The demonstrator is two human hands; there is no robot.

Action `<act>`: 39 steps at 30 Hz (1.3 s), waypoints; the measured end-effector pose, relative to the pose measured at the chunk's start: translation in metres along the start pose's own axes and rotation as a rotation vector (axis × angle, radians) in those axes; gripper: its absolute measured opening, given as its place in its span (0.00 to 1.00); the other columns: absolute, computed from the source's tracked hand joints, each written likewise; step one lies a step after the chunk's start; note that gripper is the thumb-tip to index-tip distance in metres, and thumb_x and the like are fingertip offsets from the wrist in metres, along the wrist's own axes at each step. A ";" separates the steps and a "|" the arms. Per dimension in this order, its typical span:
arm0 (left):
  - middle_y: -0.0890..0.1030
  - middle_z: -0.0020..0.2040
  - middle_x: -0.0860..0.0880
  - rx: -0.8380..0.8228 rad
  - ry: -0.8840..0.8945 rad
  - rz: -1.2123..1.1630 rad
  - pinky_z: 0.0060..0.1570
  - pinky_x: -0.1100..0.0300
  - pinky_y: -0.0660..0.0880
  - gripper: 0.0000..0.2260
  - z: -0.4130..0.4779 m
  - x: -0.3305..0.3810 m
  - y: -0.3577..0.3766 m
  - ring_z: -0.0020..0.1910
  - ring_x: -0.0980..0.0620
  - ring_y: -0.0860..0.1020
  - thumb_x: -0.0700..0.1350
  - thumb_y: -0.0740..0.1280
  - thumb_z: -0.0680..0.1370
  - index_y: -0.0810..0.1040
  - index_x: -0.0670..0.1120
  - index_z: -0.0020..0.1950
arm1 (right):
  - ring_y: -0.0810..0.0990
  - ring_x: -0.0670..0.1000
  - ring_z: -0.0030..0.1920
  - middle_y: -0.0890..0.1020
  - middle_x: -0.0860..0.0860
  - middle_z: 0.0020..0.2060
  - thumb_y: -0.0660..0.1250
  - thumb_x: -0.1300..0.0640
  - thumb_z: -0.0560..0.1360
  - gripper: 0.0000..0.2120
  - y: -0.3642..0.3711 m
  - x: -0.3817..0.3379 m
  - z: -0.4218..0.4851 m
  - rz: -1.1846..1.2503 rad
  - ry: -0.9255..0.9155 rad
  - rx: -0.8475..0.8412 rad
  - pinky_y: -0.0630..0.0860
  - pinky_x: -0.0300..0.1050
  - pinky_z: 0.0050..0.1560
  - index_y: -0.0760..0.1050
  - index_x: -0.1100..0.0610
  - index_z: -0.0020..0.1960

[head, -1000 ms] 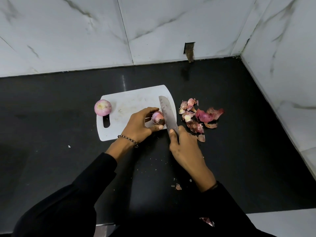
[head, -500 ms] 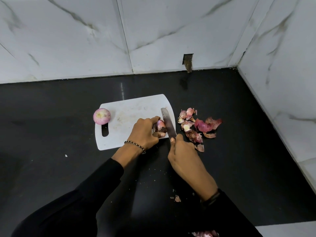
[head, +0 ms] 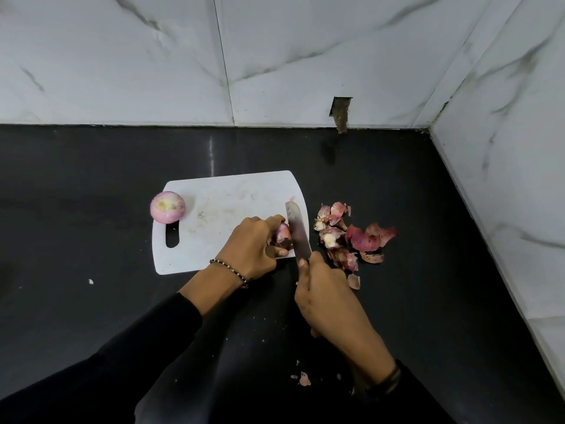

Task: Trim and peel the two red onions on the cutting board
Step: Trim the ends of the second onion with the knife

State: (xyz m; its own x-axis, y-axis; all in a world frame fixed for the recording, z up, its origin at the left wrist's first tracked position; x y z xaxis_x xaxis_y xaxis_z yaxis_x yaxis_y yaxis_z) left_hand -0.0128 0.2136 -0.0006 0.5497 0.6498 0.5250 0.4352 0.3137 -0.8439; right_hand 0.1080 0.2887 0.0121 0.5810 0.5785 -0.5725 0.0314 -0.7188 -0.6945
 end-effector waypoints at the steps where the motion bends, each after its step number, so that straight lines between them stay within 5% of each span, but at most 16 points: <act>1: 0.81 0.48 0.41 -0.001 0.000 0.001 0.50 0.51 0.75 0.16 0.001 0.000 0.000 0.49 0.41 0.77 0.41 0.71 0.74 0.76 0.43 0.61 | 0.76 0.52 0.35 0.77 0.60 0.51 0.48 0.51 0.86 0.11 0.001 0.000 0.000 0.003 0.012 -0.003 0.79 0.50 0.38 0.65 0.57 0.56; 9: 0.80 0.56 0.40 -0.020 -0.010 -0.028 0.54 0.59 0.71 0.24 0.007 -0.006 0.002 0.55 0.43 0.76 0.42 0.71 0.75 0.72 0.46 0.71 | 0.81 0.62 0.51 0.77 0.63 0.54 0.51 0.58 0.85 0.10 0.000 -0.010 0.010 -0.012 0.061 -0.025 0.81 0.56 0.48 0.64 0.61 0.64; 17: 0.81 0.46 0.42 -0.018 0.033 -0.034 0.46 0.53 0.75 0.15 0.014 -0.002 0.001 0.45 0.44 0.76 0.46 0.73 0.74 0.77 0.42 0.56 | 0.80 0.60 0.51 0.78 0.62 0.53 0.52 0.58 0.85 0.09 -0.001 -0.007 0.012 -0.077 0.062 -0.052 0.70 0.47 0.40 0.65 0.61 0.62; 20: 0.81 0.47 0.42 -0.008 0.029 -0.028 0.45 0.54 0.74 0.14 0.015 -0.004 0.002 0.43 0.47 0.72 0.44 0.72 0.74 0.77 0.41 0.57 | 0.80 0.59 0.52 0.78 0.64 0.55 0.52 0.59 0.85 0.09 0.002 -0.005 0.008 -0.073 0.101 -0.075 0.68 0.43 0.37 0.64 0.60 0.64; 26: 0.82 0.44 0.43 0.020 0.047 -0.076 0.43 0.57 0.73 0.14 0.014 -0.002 -0.003 0.42 0.46 0.77 0.45 0.74 0.74 0.78 0.42 0.57 | 0.80 0.62 0.54 0.77 0.61 0.56 0.52 0.56 0.85 0.11 -0.003 -0.016 0.022 -0.097 0.096 -0.046 0.69 0.52 0.45 0.64 0.59 0.65; 39: 0.84 0.46 0.41 0.042 0.068 -0.121 0.48 0.50 0.76 0.16 0.012 -0.005 -0.005 0.44 0.43 0.80 0.46 0.74 0.74 0.79 0.42 0.59 | 0.79 0.60 0.48 0.77 0.61 0.54 0.54 0.59 0.84 0.11 0.001 -0.023 0.023 -0.097 0.057 0.001 0.70 0.51 0.42 0.64 0.62 0.65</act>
State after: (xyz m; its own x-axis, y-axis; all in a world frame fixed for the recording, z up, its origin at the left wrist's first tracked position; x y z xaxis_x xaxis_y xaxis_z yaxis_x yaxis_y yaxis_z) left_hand -0.0262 0.2170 -0.0008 0.5429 0.5575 0.6280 0.4718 0.4161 -0.7773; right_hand 0.0758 0.2841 0.0142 0.6204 0.6225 -0.4771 0.0889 -0.6601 -0.7459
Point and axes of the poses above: each hand's wrist, its own z-axis towards the middle knuckle, its own y-axis out of the palm, x = y × z, the point moved 7 cm from there along z, towards the middle knuckle
